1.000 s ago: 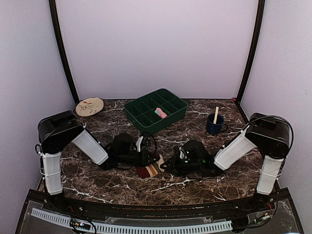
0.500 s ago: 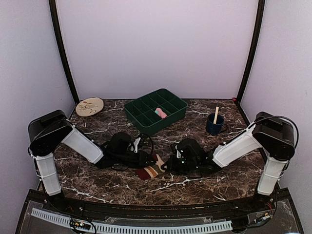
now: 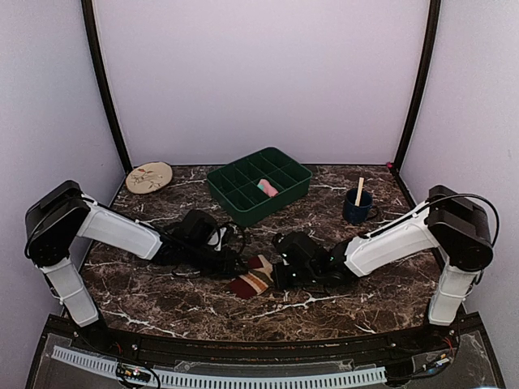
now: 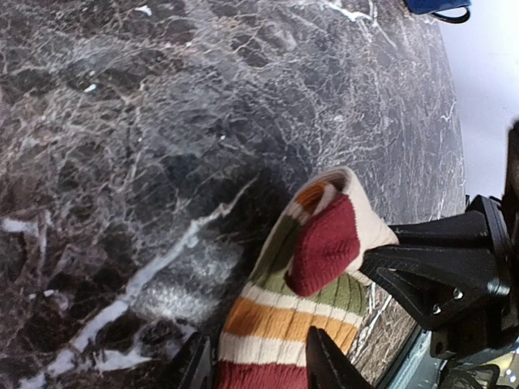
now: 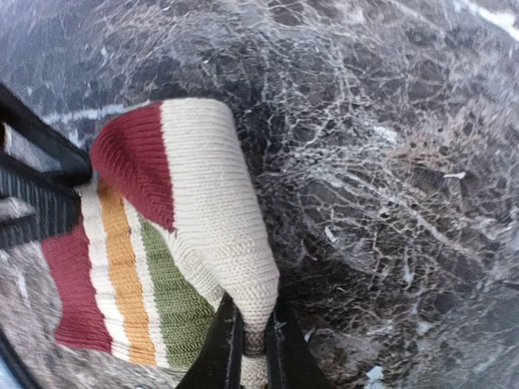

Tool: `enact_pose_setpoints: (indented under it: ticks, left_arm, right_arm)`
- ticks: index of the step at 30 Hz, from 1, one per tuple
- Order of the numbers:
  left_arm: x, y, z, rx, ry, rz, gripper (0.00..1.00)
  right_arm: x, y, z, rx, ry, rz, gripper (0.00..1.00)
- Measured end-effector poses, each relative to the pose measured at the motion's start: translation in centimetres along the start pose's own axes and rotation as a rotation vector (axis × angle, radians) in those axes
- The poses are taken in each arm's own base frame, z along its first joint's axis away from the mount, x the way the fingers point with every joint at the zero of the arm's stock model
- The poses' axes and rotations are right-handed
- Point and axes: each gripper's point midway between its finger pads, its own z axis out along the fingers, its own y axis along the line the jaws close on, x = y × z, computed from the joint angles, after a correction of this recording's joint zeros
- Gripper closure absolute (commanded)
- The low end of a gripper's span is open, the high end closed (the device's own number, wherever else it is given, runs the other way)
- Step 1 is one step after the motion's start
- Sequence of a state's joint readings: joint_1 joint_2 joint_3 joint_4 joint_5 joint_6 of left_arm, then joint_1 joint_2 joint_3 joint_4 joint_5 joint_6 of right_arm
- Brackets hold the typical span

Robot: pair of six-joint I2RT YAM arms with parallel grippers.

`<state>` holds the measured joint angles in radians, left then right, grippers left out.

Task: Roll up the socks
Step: Roll the sock at the center of the board.

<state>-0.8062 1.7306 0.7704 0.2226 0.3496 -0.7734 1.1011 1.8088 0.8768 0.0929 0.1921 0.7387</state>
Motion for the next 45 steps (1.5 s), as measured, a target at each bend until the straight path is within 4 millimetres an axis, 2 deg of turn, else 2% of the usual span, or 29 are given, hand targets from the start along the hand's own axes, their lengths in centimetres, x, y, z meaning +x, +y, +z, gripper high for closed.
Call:
enact_pose_setpoints:
  ticks: [8,17,21,28,40,45]
  left_arm:
    - [-1.4,-1.1,-1.5,0.013,0.076,-0.108,0.51]
    - [-2.5,-4.6,-2.5,0.115,0.156,-0.202,0.47]
    - [-2.3,-5.0,-2.2,0.136,0.196,-0.242,0.45]
    - [-1.4,-4.1,-0.5,0.117,0.267,-0.321,0.43]
    - [-2.5,-4.7,0.9,0.135,0.292,-0.397,0.41]
    - [-2.2,-4.7,1.4,0.149,0.32,-0.42,0.41]
  right_arm:
    - [0.2,-0.2,-0.8,0.131,-0.089,-0.236,0.96]
    - [0.4,-0.3,-1.1,0.259,-0.155,-0.391,0.98]
    - [0.4,-0.1,-1.0,0.303,-0.178,-0.426,0.98]
    - [0.5,0.0,-1.1,0.349,-0.208,-0.456,0.99]
    - [1.2,0.5,-1.4,0.383,-0.238,-0.508,0.99]
    - [1.5,0.9,-1.6,0.391,-0.245,-0.537,0.99]
